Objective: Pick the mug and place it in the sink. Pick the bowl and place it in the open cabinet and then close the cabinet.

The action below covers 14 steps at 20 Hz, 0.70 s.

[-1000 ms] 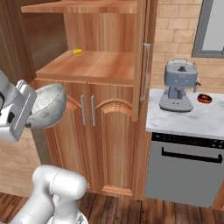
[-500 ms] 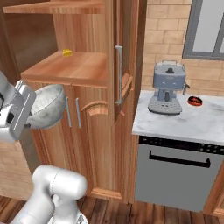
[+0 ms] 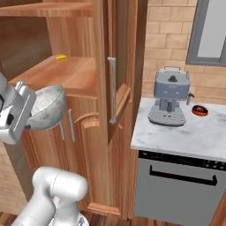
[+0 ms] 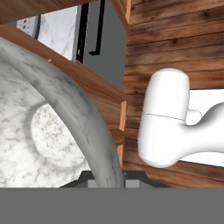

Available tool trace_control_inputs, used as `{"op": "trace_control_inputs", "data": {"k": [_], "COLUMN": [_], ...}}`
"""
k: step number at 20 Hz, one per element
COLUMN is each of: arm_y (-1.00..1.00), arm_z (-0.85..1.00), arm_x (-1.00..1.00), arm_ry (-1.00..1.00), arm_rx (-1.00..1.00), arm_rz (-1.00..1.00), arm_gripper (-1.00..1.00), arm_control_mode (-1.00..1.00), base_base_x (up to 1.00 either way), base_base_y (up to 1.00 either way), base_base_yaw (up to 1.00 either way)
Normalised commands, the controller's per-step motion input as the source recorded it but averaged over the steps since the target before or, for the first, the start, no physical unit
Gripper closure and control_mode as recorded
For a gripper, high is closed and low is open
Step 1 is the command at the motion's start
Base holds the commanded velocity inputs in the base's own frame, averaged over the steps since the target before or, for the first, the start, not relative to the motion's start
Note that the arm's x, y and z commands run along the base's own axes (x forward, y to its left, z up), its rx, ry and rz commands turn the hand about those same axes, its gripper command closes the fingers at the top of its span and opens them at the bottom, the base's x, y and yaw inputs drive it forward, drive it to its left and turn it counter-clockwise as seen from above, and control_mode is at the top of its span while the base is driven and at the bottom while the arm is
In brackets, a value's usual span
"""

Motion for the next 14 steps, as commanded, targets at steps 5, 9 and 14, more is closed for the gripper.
{"op": "trace_control_inputs", "data": {"k": [5,9,14], "arm_y": [0.0,0.0,0.0], "arm_z": [0.0,0.0,0.0], "arm_x": [0.0,0.0,0.0], "arm_ry": [0.0,0.0,0.0], "arm_rx": [0.0,0.0,0.0], "arm_rz": [0.0,0.0,0.0], "arm_gripper": [1.0,1.0,1.0], "arm_control_mode": [1.0,1.0,1.0], "base_base_x": [0.48,0.43,0.06], "base_base_y": [0.05,0.23,0.04], "base_base_yaw": [0.01,0.0,-0.03]}}
